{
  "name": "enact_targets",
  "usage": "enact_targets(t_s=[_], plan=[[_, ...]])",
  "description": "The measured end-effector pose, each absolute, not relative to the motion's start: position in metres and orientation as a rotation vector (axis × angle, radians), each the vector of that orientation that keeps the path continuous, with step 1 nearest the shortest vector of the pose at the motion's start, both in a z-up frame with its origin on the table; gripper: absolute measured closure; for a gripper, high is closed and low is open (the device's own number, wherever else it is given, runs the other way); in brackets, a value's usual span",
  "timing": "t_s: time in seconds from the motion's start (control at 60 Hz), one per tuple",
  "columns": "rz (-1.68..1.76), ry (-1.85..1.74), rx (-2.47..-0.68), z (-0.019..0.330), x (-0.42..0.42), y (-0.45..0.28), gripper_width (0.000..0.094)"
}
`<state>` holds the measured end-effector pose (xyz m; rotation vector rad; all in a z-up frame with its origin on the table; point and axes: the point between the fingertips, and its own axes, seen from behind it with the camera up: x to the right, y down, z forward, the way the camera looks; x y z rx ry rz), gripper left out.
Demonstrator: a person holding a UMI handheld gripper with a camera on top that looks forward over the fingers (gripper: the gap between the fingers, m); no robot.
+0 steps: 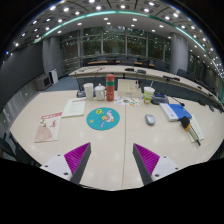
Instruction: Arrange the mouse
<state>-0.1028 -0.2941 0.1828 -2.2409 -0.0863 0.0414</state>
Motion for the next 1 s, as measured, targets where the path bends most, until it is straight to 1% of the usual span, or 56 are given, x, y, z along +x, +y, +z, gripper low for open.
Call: enact_targets(t_s=[0.117,0.25,0.4,0.533,0.617,0.733,0.767,0.833,0.95,1.0], plan=[[-0.009,-0.015,-2.297,0.128,-0.045,-0.269,0.0079],[-0.068,0.031,-2.309,0.079,0.022,-0.217,0.0083],[-0.088,0.046,-2.26,0.047,0.077,-0.129,0.0081],[-0.097,0.032,-2.242,0.022,0.107,-0.05,0.0088],[-0.085,0.024,-2.239,0.006,0.117,-0.012,0.0111],[-0.093,0.018,-2.25,-0.014,0.128,0.023,0.0209],[-0.066,0.026,-2.228,-0.012,0.126,0.033,0.0267],[-0.053,0.031,-2.233,-0.014,0.127,0.041,0.0433],[-0.072,0.012,-2.232,-0.014,0.128,0.043,0.0482],[-0.083,0.018,-2.237,-0.014,0.129,0.042,0.0522]])
